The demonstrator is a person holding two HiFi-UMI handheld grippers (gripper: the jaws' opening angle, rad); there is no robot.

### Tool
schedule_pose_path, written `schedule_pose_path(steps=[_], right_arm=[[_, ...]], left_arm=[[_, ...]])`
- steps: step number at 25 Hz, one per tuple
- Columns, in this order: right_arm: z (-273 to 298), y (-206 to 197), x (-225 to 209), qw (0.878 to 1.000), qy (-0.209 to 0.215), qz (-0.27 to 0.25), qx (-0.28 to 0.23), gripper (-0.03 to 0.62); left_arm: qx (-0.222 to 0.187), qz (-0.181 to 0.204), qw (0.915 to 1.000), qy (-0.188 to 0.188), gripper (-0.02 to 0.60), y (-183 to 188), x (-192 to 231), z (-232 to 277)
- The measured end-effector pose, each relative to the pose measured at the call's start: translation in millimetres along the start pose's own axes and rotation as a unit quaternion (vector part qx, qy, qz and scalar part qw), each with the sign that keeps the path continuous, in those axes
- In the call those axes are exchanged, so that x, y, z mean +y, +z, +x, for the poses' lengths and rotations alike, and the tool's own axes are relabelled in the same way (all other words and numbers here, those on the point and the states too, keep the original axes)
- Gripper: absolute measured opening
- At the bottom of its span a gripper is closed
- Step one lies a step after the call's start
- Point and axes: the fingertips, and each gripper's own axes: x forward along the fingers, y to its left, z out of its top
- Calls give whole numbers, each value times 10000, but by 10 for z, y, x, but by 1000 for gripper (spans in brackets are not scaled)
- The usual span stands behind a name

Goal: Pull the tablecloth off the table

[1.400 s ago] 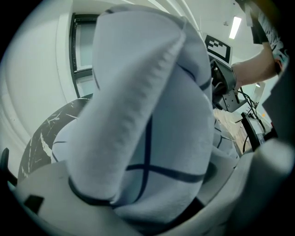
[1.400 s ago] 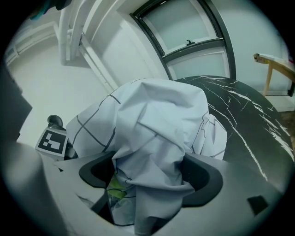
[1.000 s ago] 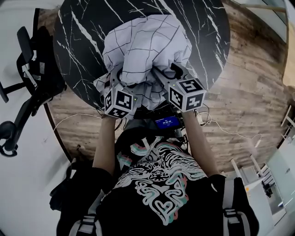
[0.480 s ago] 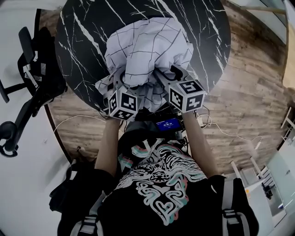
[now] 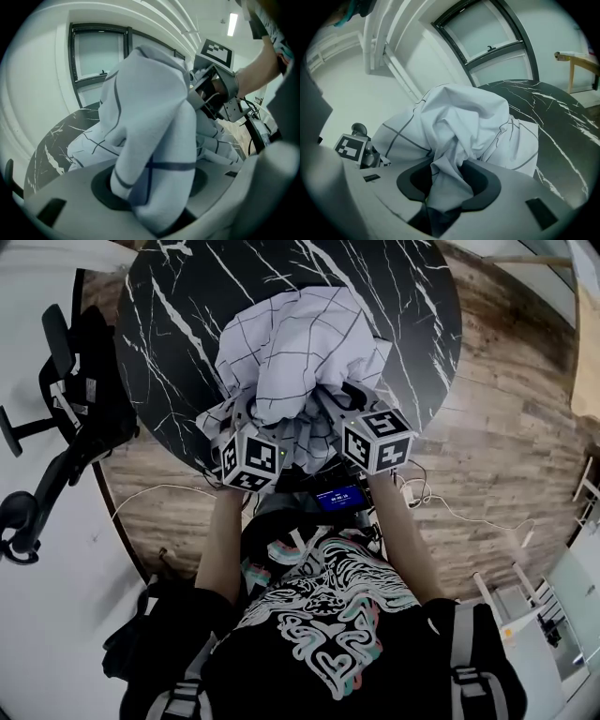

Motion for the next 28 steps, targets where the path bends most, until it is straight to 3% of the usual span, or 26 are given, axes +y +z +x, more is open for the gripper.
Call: schedule_pose_path(steps=[8, 28], right_arm=[[-93, 39, 45, 9997, 143, 95, -168, 128], [-327, 147, 200, 9985, 305, -82, -449, 126]], left_arm=[[-116, 119, 9998, 78, 210, 126, -21, -83], [-441, 328, 9978, 367, 201, 337, -63, -267]])
